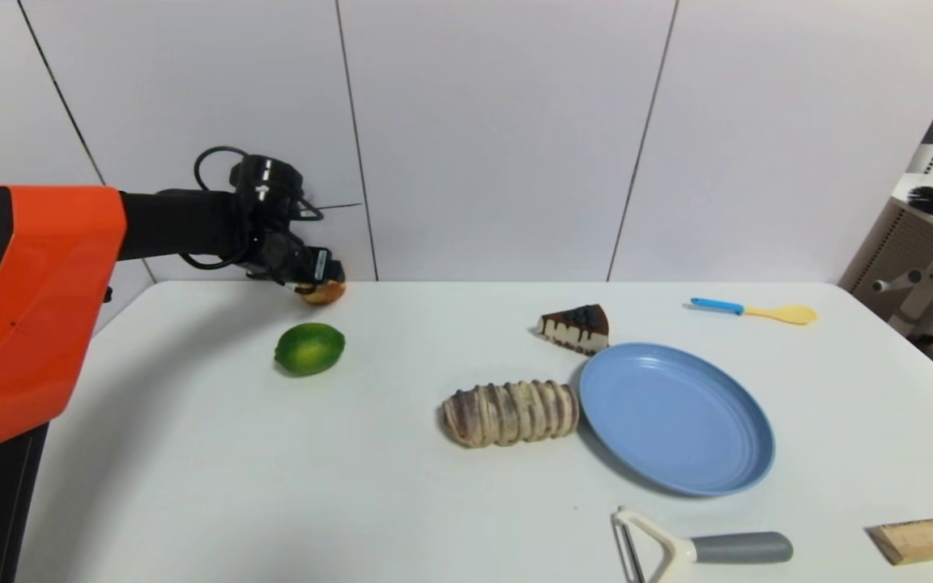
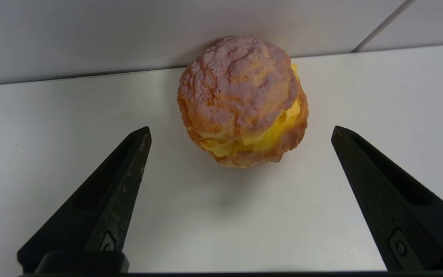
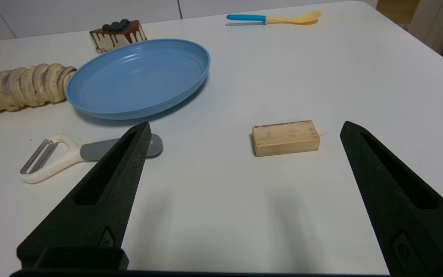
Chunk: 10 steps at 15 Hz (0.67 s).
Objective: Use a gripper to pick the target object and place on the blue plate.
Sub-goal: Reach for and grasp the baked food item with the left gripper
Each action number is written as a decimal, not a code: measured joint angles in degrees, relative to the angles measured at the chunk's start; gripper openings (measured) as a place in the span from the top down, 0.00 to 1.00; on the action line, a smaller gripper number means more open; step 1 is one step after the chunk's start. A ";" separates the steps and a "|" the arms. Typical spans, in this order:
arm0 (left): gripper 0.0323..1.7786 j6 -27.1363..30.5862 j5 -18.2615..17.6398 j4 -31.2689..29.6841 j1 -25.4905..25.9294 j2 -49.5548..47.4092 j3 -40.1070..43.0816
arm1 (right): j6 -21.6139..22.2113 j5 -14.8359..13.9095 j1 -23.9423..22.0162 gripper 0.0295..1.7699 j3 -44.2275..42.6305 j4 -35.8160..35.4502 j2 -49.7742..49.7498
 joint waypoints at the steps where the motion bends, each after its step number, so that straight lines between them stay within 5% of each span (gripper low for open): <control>1: 0.05 -1.18 0.04 -0.91 0.00 0.50 -0.09 | -0.02 0.00 0.02 0.04 0.00 0.01 0.00; 10: 0.05 -4.05 0.04 -5.44 -0.02 3.84 -0.16 | -0.02 0.00 0.02 0.04 0.00 0.00 0.00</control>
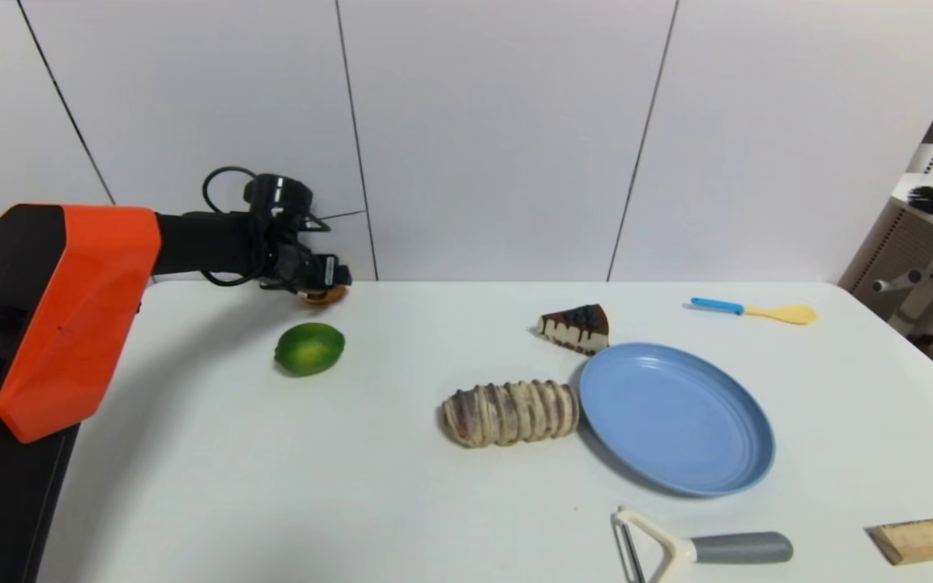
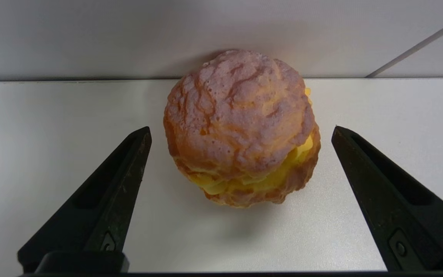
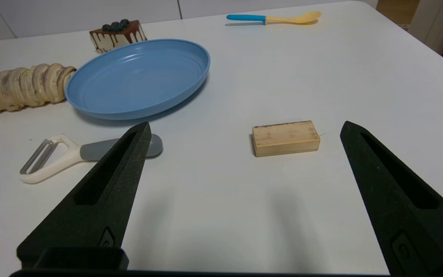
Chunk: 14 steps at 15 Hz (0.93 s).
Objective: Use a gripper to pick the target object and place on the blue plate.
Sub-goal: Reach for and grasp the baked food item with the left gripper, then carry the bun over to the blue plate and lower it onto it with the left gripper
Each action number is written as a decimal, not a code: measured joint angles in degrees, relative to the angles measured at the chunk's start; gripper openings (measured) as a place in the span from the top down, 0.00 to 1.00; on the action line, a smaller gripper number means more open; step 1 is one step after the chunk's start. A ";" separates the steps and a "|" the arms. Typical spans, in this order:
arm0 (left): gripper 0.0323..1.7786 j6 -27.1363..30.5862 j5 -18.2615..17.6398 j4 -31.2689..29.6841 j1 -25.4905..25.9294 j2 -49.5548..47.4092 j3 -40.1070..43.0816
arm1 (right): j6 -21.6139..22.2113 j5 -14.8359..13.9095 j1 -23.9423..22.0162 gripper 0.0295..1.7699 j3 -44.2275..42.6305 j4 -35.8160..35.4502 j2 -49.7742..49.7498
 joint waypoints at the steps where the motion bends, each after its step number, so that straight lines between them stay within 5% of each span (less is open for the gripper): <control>1: 0.05 0.00 0.00 -0.52 0.00 0.29 0.00 | 0.02 0.00 0.00 0.04 0.00 0.00 0.00; 5: 0.05 0.09 0.00 -0.94 0.00 0.99 0.00 | 0.02 0.01 0.00 0.04 0.00 0.00 0.00; 10: 0.44 0.11 0.10 -1.73 0.10 1.29 -0.02 | 0.00 0.00 0.00 0.04 0.00 0.00 0.00; 14: 0.55 0.09 0.11 -2.63 0.11 1.34 0.00 | 0.02 0.01 0.00 0.04 0.00 0.00 0.00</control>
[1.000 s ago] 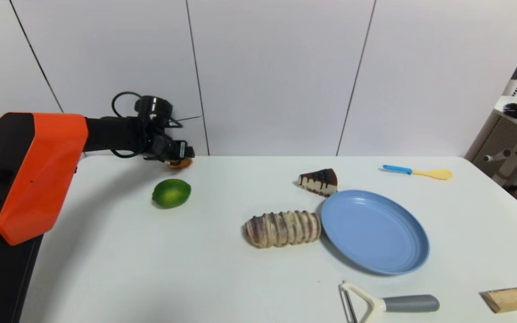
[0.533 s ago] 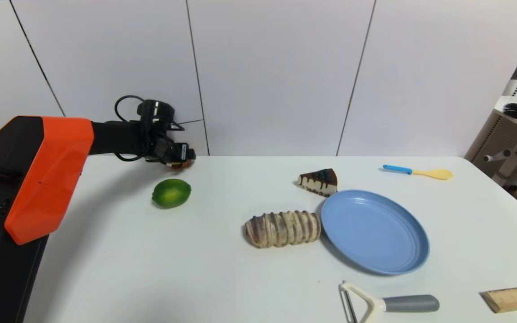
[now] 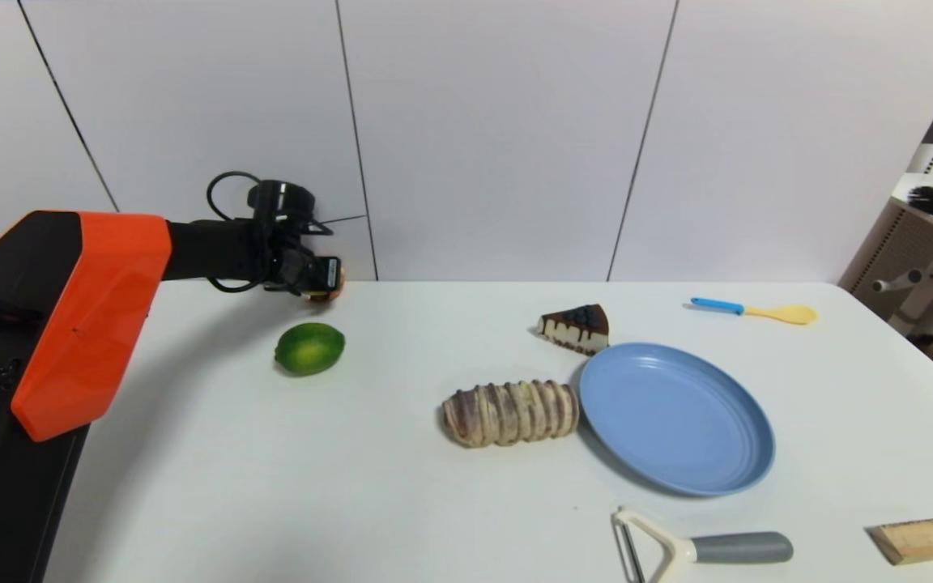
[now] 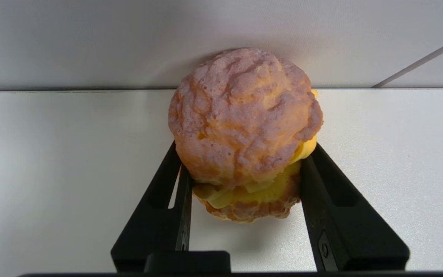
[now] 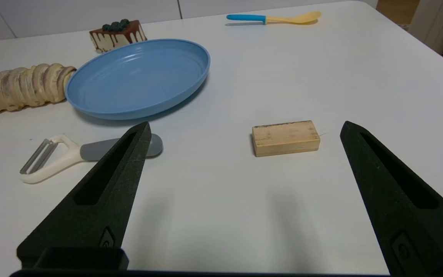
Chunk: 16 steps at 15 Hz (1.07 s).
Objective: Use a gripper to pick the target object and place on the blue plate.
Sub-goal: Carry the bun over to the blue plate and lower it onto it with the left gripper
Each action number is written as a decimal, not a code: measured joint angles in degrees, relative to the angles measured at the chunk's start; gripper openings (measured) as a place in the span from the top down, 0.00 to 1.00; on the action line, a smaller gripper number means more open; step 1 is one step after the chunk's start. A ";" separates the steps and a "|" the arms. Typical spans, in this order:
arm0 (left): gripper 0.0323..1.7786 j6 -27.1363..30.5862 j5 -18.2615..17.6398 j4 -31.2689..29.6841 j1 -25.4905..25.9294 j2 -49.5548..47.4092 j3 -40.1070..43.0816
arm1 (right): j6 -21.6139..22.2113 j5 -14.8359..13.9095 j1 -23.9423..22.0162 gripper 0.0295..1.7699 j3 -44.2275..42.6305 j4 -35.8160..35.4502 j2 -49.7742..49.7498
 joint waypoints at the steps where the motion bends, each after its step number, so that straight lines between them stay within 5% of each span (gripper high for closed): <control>1: 0.55 0.00 -0.04 -0.01 0.00 -0.02 0.05 | -0.02 0.00 0.00 0.04 0.00 0.00 0.00; 16: 0.55 0.99 -0.34 0.29 -0.50 -6.80 5.56 | -0.02 0.00 -0.02 0.04 0.00 0.01 0.00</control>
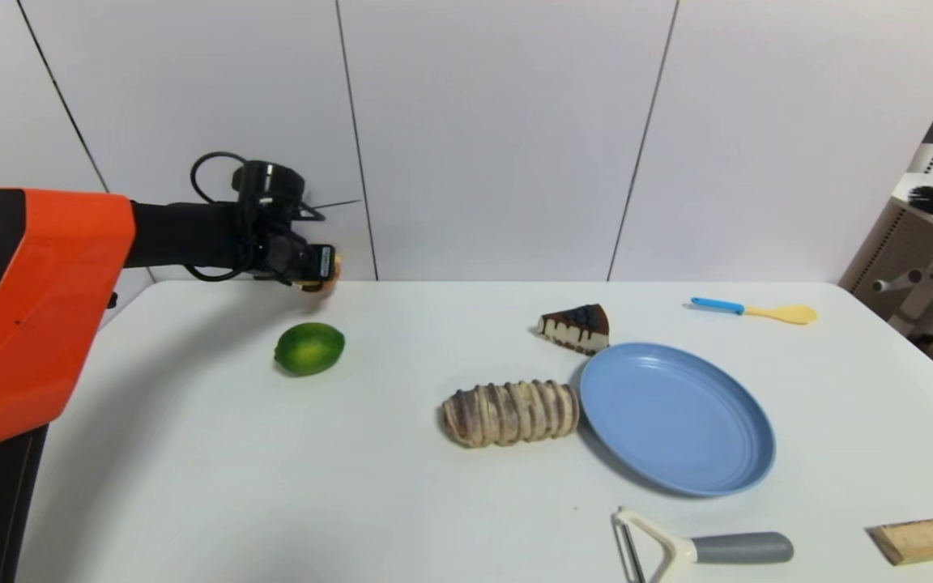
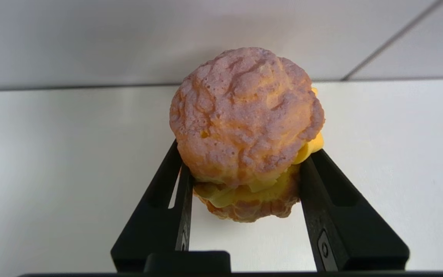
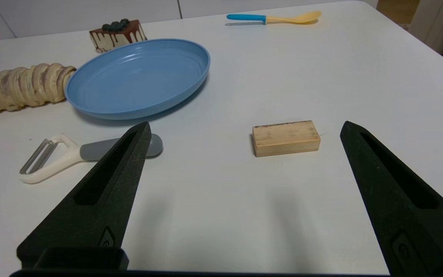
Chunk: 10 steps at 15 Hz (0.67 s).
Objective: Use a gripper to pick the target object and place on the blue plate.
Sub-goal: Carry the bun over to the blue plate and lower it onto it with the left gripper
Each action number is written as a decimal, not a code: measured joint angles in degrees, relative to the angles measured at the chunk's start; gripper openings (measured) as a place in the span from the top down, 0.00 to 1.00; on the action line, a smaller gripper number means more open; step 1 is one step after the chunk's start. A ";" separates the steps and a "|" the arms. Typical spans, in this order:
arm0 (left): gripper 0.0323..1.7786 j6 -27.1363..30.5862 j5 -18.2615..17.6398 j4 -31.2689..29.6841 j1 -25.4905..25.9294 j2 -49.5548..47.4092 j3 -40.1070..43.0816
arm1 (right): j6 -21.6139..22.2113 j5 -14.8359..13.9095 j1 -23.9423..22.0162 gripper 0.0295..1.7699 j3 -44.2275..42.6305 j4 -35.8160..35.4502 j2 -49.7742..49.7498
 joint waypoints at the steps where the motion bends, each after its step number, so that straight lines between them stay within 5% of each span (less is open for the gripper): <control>1: 0.55 0.39 -0.02 0.28 -0.17 -1.40 1.48 | 0.00 0.00 0.00 0.04 0.00 -0.01 0.00; 5: 0.55 2.49 -0.16 2.38 -2.71 -8.35 7.39 | 0.02 -0.01 0.00 0.04 0.00 -0.04 0.00; 10: 0.55 3.72 -1.67 3.43 -12.93 -14.49 11.72 | 0.02 0.00 0.00 0.04 0.00 -0.01 0.00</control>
